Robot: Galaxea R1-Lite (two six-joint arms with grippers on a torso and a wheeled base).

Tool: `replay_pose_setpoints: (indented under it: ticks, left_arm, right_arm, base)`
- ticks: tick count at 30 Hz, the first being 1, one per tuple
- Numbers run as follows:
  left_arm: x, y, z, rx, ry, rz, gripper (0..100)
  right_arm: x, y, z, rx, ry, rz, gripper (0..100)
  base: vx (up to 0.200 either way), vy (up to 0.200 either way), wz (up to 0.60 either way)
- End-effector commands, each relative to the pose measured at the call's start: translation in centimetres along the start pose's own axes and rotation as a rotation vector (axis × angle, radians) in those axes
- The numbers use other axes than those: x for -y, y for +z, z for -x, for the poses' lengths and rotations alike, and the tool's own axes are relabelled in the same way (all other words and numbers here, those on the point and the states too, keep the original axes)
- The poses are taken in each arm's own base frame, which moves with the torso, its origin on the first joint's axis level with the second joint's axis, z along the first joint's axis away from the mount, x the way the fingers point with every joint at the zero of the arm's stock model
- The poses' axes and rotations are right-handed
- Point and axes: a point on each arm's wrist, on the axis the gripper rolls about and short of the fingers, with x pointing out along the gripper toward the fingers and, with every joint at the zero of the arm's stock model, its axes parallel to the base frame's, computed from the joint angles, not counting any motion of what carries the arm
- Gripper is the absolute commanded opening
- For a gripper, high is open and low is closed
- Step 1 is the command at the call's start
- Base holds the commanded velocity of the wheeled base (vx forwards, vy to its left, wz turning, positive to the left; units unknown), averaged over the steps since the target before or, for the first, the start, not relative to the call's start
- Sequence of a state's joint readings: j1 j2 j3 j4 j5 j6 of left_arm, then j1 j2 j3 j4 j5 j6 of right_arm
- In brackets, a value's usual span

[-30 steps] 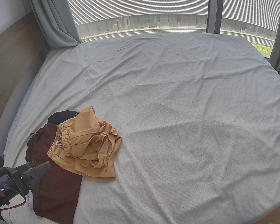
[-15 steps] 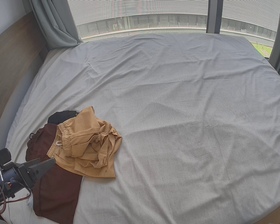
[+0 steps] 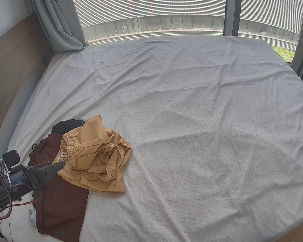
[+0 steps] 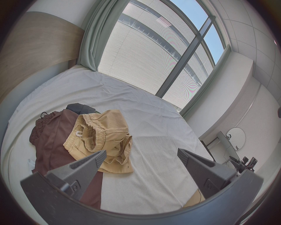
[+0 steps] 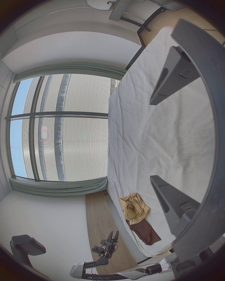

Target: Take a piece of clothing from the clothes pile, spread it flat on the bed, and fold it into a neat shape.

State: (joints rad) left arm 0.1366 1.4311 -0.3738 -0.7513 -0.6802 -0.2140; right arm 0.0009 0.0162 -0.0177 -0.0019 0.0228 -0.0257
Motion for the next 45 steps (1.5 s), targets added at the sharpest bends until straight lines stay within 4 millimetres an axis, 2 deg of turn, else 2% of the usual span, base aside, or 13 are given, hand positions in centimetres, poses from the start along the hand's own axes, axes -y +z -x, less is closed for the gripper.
replay_pose_setpoints:
  ticks: [1,15,24,31,39,45]
  left_arm:
    - [-2.0,-0.6,-1.9,-0.041,0.003,0.039,100]
    - [-7.2,-1.5,-4.7,-0.016,-0.004,0.059,100]
    - [-9.3,-1.9,-6.8,-0.028,-0.003,0.069,100]
    - [-10.2,-1.5,-8.3,-0.012,-0.018,0.049,100]
    - [-10.1,-0.9,-10.0,-0.007,-0.052,0.037,100]
    - [-9.9,-1.3,-11.2,-0.023,-0.075,0.035,100]
  right_arm:
    - [0.0,-0.5,0.0,0.001,0.001,0.000,100]
    - [0.0,-0.5,0.0,0.000,0.001,-0.004,100]
    - [0.0,-0.5,0.0,0.000,0.001,-0.004,100]
    - [0.0,-0.5,0.0,0.000,-0.001,-0.006,100]
    - [0.0,-0.5,0.0,0.000,-0.001,-0.006,100]
    - [0.0,-0.5,0.0,0.000,-0.001,-0.006,100]
  base:
    - [0.000,0.000,0.00]
    - [0.000,0.000,0.00]
    - [0.000,0.000,0.00]
    - [0.000,0.000,0.00]
    - [0.000,0.000,0.00]
    - [0.000,0.000,0.00]
